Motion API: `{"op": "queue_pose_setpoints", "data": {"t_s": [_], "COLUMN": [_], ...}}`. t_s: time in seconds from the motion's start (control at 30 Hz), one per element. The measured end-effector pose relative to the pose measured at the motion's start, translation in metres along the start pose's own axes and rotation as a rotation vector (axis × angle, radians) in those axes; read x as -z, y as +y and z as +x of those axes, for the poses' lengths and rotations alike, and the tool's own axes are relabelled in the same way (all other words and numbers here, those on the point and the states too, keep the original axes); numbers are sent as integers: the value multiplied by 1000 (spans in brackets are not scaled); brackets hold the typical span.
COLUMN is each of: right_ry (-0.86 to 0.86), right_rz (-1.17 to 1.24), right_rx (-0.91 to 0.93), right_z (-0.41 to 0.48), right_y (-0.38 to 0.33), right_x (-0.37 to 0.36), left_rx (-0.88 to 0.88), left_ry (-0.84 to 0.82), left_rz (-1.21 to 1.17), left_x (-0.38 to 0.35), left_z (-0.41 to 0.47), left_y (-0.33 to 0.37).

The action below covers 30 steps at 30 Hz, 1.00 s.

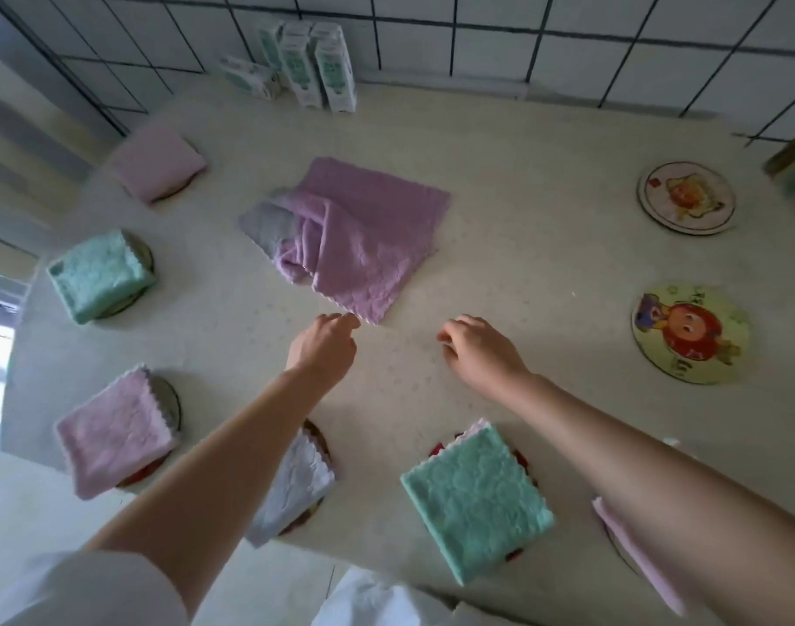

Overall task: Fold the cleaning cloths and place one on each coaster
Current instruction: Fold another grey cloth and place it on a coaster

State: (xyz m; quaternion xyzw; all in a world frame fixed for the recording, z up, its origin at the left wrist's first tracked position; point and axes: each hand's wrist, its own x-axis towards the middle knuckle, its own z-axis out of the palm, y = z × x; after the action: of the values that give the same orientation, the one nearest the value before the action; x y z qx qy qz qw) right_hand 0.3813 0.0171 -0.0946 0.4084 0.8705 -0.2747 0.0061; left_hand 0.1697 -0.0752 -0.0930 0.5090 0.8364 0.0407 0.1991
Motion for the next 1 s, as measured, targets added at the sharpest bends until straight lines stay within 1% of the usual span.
{"op": "queue_pose_setpoints", "data": {"t_s": [0.13,0.37,0.47,0.6,0.63,0.67,0.7,0.83,0.9,1.0], "right_ry": [-22,-83,-89,-49,-51,-74,-62,127,223,262], "right_rz": [-12,-125,-257,-377,-372,-336,-275,-89,-14,137], "right_rx": [33,94,141,122,121,124,130,162,213,243], "right_z": [45,94,104,112,114,115,116,116,118,122], "right_y": [-42,-72,-72,-72,-74,-76,-77,-82,-83,-81], "right_x": [-14,-41,-54,-61,-60,-56,-51,-22,-6,23], "left_rx": [-116,-362,-403,-441,-446,-440,-441,-401,-385,-345], "left_ry": [-15,11,59,97,98,97,98,90,148,228], "left_rz": [68,108,88,62,60,65,79,101,74,-8], "left_x": [13,3,-1,-1,0,1,1,7,15,32], "left_z": [35,68,72,77,78,78,80,95,108,128], "left_y": [-38,-56,-61,-65,-65,-64,-65,-60,-56,-55]}}
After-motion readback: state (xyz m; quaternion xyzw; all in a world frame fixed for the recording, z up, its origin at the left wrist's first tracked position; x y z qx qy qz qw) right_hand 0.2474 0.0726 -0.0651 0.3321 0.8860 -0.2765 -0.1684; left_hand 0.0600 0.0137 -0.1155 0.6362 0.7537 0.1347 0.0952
